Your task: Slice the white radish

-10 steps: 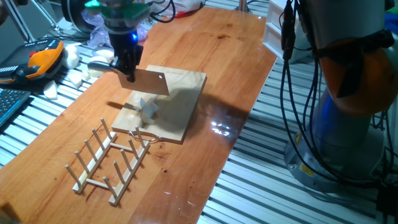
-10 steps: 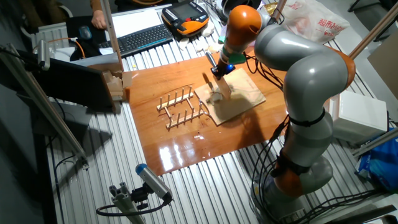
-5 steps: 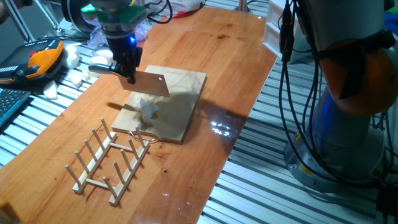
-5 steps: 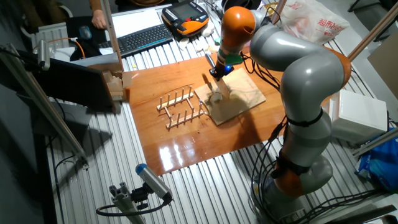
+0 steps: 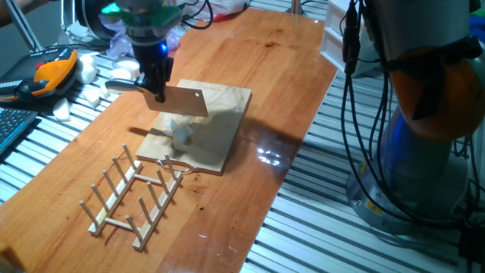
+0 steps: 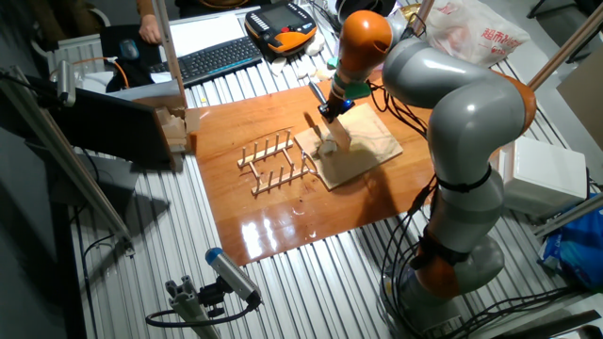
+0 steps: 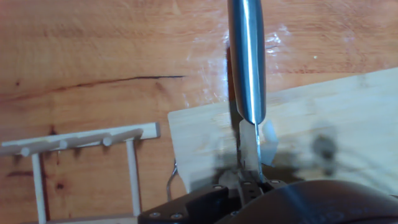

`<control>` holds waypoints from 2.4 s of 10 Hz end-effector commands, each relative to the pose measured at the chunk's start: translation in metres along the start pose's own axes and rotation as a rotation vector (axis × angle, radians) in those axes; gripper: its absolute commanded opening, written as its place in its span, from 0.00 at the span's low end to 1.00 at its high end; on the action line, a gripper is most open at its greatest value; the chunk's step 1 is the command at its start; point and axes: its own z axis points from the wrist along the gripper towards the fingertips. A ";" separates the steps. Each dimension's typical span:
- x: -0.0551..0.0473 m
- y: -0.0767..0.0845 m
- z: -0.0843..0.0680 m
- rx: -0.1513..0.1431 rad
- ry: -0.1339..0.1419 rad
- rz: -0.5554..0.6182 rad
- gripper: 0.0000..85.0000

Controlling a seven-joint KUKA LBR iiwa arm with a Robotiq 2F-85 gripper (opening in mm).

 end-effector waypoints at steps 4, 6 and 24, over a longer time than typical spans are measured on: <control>0.000 0.000 0.000 -0.037 -0.022 -0.021 0.00; -0.029 0.046 -0.027 -0.069 -0.006 -0.023 0.00; -0.014 0.144 0.005 0.008 -0.043 -0.095 0.00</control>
